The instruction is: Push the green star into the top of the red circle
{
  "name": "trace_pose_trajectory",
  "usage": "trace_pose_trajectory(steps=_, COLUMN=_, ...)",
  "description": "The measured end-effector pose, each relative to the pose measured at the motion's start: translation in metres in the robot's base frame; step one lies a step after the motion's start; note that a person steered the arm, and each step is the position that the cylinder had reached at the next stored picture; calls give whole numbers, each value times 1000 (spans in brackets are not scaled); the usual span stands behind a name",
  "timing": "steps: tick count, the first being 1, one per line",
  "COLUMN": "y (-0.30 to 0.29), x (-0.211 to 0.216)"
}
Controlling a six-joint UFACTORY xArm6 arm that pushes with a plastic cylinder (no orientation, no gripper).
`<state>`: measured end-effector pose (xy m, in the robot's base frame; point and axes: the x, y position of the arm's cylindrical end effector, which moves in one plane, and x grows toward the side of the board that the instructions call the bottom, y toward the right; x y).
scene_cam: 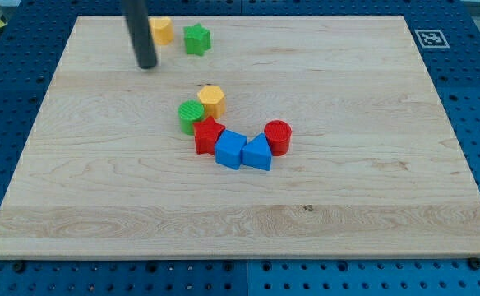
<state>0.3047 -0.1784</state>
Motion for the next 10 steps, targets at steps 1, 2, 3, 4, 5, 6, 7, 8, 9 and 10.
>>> trace_pose_trajectory(steps=1, y=-36, x=-27)
trace_pose_trajectory(steps=2, y=0, x=-35)
trace_pose_trajectory(steps=3, y=46, x=-37)
trace_pose_trajectory(steps=4, y=60, x=-37)
trace_pose_trajectory(steps=5, y=54, x=-37)
trace_pose_trajectory(steps=6, y=86, x=-37)
trace_pose_trajectory(steps=7, y=134, x=-37)
trace_pose_trajectory(steps=8, y=158, x=-33)
trace_pose_trajectory(steps=9, y=118, x=-39)
trace_pose_trajectory(steps=10, y=94, x=-67)
